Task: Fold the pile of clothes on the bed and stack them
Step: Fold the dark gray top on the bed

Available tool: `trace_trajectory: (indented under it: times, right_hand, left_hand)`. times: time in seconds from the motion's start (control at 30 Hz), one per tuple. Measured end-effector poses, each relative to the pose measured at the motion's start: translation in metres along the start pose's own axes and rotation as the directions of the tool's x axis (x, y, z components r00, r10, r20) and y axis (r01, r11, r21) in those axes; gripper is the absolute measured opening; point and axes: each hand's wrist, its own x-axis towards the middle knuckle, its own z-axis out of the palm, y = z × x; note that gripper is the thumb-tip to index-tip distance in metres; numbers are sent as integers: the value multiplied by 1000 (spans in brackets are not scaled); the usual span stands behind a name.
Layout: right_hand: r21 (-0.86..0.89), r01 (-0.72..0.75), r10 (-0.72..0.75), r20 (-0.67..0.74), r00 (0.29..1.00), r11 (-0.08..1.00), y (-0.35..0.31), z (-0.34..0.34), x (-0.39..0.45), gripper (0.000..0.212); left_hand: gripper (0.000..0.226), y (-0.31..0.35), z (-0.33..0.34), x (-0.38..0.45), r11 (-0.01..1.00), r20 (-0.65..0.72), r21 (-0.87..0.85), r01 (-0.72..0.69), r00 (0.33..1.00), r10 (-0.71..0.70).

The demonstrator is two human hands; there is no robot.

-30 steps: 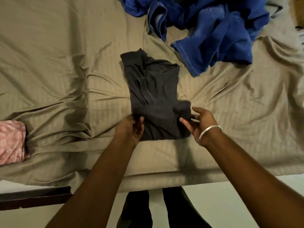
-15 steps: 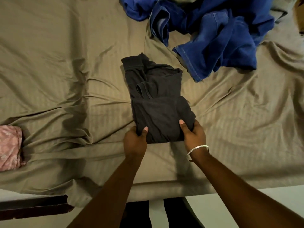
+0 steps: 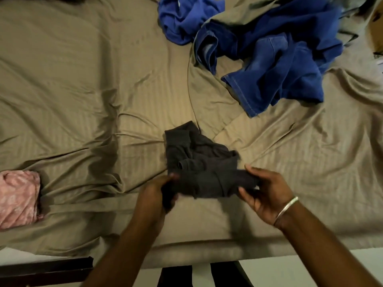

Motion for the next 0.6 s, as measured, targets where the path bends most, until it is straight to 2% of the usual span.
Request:
trace_trajectory:
  times: [0.07, 0.13, 0.17, 0.2, 0.23, 0.3, 0.33, 0.37, 0.43, 0.5, 0.57, 0.6]
  right_hand:
    - [5, 51, -51, 21, 998, 999, -19, 20, 10, 29]
    - [-90, 76, -76, 2, 997, 993, -33, 38, 29, 36]
    - [-157, 75, -79, -18, 997, 985, -38, 48, 39, 41]
    - [-255, 82, -97, -48, 994, 964, -41, 55, 53, 48]
    - [-405, 105, -153, -89, 984, 908, -42, 62, 66, 56]
    - [-749, 100, -369, -202, 907, 655, -34, 68, 90, 75]
    - [-843, 74, -479, -229, 847, 533, -25, 71, 96, 79]
    - [-873, 60, -534, -241, 810, 484, -14, 76, 99, 81]
    - [-885, 58, -588, -256, 767, 461, 9, 84, 104, 84]
    - [-929, 52, -695, -236, 679, 367, 26, 85, 118, 77]
    - [-923, 172, -790, -184, 585, 343, 27, 83, 129, 59]
    - [-892, 259, -806, -169, 568, 369, 23, 80, 132, 51]
  left_hand:
    - [13, 35, 13, 17, 987, 79, -155, -33, 996, 46]
    - [9, 58, 28, 42, 986, 157, -149, -77, 982, 100]
    - [10, 63, 34, 57, 990, 153, -81, -113, 980, 125]
    - [18, 63, 40, 73, 981, 110, 60, -187, 978, 179]
    - [33, 58, 43, 88, 924, 59, 264, -275, 961, 270]
    - [65, 41, 48, 106, 695, -28, 642, -325, 895, 445]
    - [75, 31, 50, 108, 618, -80, 728, -295, 859, 505]
    - [79, 22, 52, 110, 602, -128, 751, -271, 835, 535]
    - [74, 8, 54, 116, 592, -151, 757, -276, 807, 570]
    - [63, 4, 56, 128, 531, -118, 787, -314, 768, 630]
    - [54, 7, 56, 135, 528, -116, 779, -339, 749, 652]
    - [51, 9, 57, 135, 524, -117, 778, -347, 739, 663]
